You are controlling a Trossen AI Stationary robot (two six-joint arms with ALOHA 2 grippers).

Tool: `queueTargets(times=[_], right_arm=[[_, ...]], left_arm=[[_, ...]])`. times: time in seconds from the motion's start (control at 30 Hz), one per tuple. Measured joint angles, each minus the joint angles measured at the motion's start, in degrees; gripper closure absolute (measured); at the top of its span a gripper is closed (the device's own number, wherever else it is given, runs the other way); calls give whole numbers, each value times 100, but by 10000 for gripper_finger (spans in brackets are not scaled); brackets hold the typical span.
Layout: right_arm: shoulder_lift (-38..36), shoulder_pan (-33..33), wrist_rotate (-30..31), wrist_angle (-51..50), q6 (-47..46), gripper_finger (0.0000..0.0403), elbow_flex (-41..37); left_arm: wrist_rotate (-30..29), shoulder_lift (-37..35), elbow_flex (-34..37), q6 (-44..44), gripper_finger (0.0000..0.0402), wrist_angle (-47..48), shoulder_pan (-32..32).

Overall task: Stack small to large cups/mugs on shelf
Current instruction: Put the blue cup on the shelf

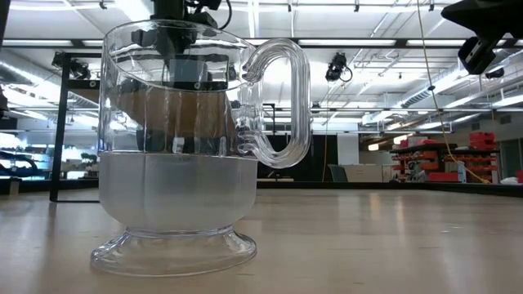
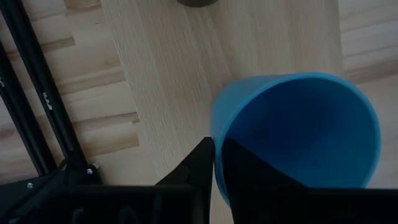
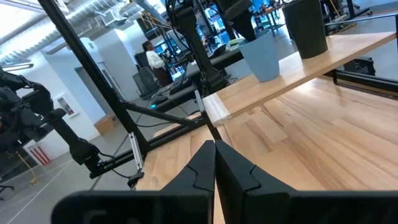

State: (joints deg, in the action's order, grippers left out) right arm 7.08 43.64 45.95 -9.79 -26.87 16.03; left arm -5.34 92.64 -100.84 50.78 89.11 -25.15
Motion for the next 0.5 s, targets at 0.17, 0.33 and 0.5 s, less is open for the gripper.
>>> queueTargets(times=[0.17,0.33,0.5], right_arm=[[0,-2,0,0,0,386,0],[1,-2,2,1,0,386,0],[1,-2,1,1,0,386,0]], left_arm=[[2,0,0,0,356,-4,0],[2,0,0,0,354,-3,-2],[2,0,0,2,354,2,-2]])
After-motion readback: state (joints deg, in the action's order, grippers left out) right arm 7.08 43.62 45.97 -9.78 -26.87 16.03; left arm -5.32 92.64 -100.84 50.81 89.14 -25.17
